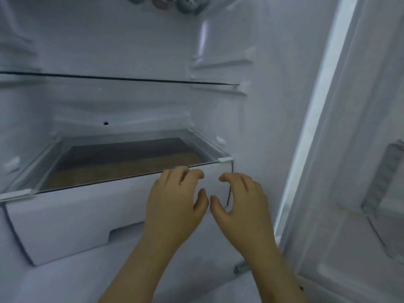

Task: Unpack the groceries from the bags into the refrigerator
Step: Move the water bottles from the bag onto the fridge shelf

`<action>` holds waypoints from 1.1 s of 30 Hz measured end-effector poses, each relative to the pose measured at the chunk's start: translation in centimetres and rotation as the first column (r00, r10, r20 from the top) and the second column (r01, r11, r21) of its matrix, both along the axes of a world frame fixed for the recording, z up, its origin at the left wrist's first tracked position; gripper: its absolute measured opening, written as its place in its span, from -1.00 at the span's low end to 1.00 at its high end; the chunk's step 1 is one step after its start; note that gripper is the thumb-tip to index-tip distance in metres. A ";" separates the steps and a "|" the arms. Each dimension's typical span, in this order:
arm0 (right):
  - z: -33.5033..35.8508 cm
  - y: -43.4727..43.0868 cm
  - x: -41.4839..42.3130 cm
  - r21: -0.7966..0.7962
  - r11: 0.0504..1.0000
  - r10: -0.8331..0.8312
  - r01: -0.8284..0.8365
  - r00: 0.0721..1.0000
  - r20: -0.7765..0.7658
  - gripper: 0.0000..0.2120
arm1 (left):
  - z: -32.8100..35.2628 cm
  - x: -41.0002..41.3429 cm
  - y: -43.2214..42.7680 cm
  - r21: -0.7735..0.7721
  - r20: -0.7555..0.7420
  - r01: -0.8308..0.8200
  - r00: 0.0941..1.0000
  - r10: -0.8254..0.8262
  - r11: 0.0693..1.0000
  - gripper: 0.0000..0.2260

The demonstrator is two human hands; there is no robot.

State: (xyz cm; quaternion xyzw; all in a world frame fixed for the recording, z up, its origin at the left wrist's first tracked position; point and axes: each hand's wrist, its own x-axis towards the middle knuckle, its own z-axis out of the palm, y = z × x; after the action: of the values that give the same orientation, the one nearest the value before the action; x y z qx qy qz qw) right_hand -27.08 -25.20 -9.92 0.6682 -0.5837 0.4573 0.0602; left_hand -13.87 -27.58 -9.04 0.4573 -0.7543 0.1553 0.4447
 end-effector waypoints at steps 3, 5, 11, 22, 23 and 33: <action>-2.4 2.1 -0.5 0.080 0.995 -0.068 0.067 0.998 0.012 -0.58 | -2.2 -0.7 1.0 0.082 0.030 0.100 0.994 -0.103 0.992 -0.71; -3.9 3.7 -1.3 0.114 0.986 -0.128 0.125 0.992 0.015 -0.56 | -3.7 -1.5 1.9 0.128 0.027 0.175 0.983 -0.180 0.976 -0.71; -7.7 9.9 -4.9 0.222 0.907 -0.369 0.357 0.929 0.013 -0.61 | -7.7 -5.9 5.4 0.272 0.049 0.386 0.909 -0.413 0.882 -0.71; -11.8 27.5 -13.0 0.433 0.612 -0.728 0.662 0.685 -0.018 -0.60 | -11.6 -18.9 18.5 0.520 0.093 0.630 0.630 -0.771 0.577 -0.78; -12.1 29.8 -13.7 0.445 0.580 -0.755 0.683 0.655 -0.022 -0.61 | -11.8 -20.1 20.4 0.534 0.090 0.646 0.597 -0.797 0.545 -0.77; -13.1 54.7 -17.5 0.535 0.203 -0.960 0.820 0.273 -0.054 -0.63 | -13.6 -30.0 42.7 0.553 0.048 0.809 0.206 -0.977 0.198 -0.78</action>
State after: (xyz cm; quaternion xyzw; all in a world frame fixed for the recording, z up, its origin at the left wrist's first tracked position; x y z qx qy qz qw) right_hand -44.57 29.53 -23.06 0.1147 -0.9529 0.2725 0.0681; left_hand -43.88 15.13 -22.65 -0.0464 -0.9587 -0.2167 0.1782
